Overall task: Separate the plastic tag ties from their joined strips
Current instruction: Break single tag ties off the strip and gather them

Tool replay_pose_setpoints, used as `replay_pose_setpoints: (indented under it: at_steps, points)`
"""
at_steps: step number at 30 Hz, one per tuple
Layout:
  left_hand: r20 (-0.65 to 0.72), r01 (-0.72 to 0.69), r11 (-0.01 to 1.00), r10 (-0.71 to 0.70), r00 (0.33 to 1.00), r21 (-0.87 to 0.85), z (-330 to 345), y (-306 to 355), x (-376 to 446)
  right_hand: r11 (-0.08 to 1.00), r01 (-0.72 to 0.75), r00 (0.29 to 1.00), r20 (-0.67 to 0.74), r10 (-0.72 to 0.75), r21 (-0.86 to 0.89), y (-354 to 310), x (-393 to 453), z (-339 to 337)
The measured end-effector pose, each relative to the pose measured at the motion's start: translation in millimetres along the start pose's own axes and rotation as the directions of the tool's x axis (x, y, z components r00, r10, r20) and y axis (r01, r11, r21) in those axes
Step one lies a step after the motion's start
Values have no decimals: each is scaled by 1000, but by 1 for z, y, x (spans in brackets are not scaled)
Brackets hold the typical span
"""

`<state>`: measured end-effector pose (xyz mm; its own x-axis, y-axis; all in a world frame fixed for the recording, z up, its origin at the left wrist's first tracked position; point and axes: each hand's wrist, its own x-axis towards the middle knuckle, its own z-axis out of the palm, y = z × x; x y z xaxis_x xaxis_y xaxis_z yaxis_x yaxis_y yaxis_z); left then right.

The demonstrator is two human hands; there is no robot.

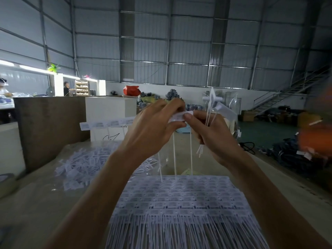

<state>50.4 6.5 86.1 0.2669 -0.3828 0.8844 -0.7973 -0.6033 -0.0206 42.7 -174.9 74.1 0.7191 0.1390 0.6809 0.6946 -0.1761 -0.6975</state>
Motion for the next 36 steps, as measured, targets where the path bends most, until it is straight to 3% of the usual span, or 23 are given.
replay_pose_setpoints:
  at_steps: [4, 10, 15, 25, 28, 32, 36]
  points:
    - [4, 2, 999, -2, 1000, 42, 2, 0, -1, 989, -48, 993, -102, 63, 137, 0, 4, -7]
    - [-230, -54, 940, 137, 964, 337, 1, -1, -3, 967, -65, 996, -41, 77, 248, -1, 2, -9]
    - [-238, -76, 928, 171, 956, 364, -2, -2, -5, 994, 8, 999, -42, -4, 107, -4, 1, -12]
    - [-36, 28, 961, -19, 999, 274, -2, 3, -7, 938, 142, 982, -76, -174, -315, -7, 1, -15]
    - [28, 58, 966, -67, 997, 253, 1, 0, -7, 881, 179, 977, -29, -213, -438, -5, 1, -19]
    - [109, 131, 974, -153, 982, 186, 4, -6, -10, 724, 258, 959, 80, -271, -639, -1, 5, -21]
    - [66, 102, 983, -113, 991, 153, 4, -6, -8, 792, 219, 960, -20, -280, -570, 3, 6, -18]
